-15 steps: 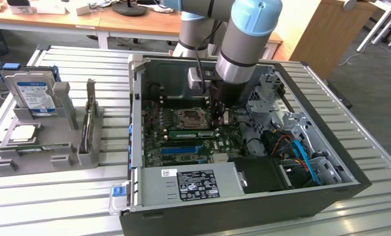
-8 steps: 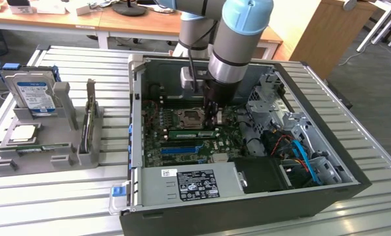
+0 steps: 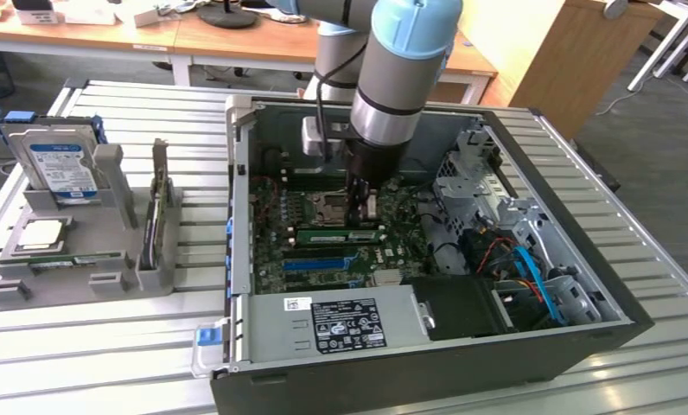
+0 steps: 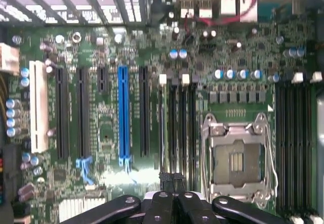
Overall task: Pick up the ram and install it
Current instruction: 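Press down the ram until it locks into place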
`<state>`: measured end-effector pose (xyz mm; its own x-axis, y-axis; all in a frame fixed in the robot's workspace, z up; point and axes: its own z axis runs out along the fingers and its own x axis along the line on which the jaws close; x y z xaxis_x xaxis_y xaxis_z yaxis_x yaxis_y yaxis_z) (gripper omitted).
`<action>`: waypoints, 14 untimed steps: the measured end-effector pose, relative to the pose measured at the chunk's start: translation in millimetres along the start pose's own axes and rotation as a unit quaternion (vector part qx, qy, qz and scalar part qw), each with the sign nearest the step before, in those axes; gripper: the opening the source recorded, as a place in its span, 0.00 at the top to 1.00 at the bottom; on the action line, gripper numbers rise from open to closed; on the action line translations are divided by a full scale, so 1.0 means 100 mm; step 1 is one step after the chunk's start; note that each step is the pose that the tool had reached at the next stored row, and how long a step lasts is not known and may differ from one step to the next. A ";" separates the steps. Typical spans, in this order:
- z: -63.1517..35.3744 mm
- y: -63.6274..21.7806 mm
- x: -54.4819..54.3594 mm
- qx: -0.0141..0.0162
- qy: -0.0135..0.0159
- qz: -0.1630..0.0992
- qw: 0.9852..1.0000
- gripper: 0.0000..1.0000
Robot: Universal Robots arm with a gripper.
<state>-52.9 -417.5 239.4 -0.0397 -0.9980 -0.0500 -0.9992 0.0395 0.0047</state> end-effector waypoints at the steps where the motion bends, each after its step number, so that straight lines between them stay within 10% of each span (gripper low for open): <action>1: 0.000 0.029 0.00 0.000 0.000 0.000 1.000 0.89; 14: 0.001 0.287 0.01 0.000 0.000 0.000 1.000 0.89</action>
<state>-81.6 -417.6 239.4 -0.0397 -0.9980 -0.0500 -0.9992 0.0395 0.0046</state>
